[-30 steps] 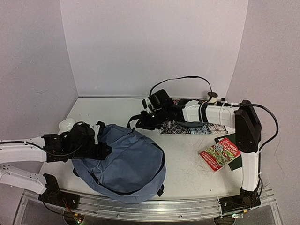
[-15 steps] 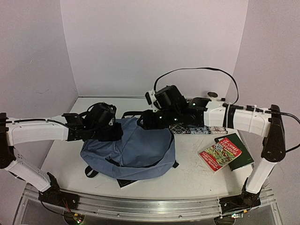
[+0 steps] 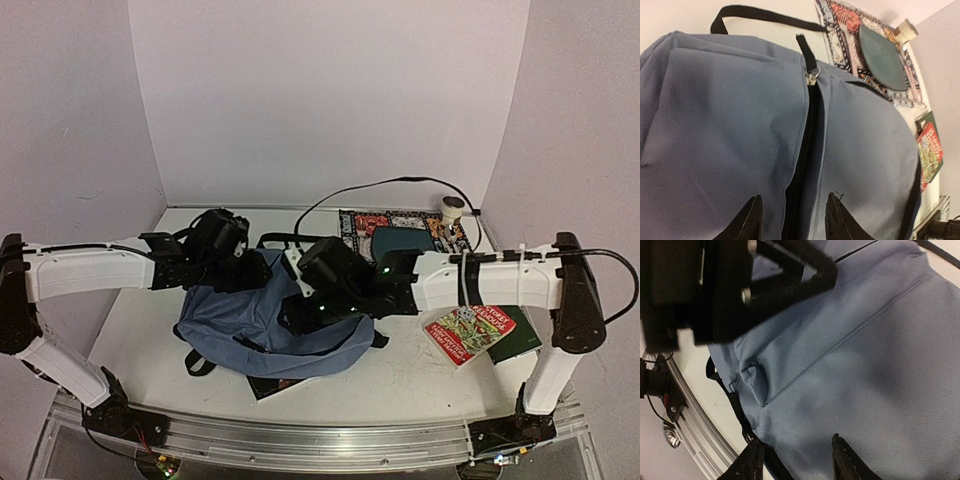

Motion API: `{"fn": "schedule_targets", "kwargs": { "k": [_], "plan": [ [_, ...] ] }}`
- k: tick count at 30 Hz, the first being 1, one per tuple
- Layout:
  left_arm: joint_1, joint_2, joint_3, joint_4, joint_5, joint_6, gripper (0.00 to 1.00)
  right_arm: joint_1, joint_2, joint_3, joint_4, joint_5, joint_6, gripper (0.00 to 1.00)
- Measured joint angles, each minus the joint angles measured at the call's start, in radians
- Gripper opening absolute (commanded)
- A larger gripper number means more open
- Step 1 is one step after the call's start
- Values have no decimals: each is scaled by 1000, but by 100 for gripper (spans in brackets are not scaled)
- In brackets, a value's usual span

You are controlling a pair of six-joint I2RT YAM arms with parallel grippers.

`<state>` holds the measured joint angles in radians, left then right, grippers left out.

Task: Pack the student bag
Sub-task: Grab the largest pocket of the student bag.

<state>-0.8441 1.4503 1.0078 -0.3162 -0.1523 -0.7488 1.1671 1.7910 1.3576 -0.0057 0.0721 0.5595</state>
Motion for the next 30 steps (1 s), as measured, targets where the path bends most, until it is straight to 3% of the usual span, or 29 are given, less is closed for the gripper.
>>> {"fn": "schedule_targets", "kwargs": {
  "k": [10, 20, 26, 30],
  "plan": [
    [71, -244, -149, -74, 55, 18, 53, 55, 178, 135, -6, -90, -66, 47],
    [71, -266, -246, -160, 157, 44, 53, 55, 278, 225, -25, -181, -108, 41],
    [72, -230, -246, -160, 196, 54, 50, 55, 322, 260, -39, -199, -126, 26],
    [76, -203, -246, -167, 207, 64, 49, 53, 347, 276, -52, -195, -129, 6]
  ]
}}
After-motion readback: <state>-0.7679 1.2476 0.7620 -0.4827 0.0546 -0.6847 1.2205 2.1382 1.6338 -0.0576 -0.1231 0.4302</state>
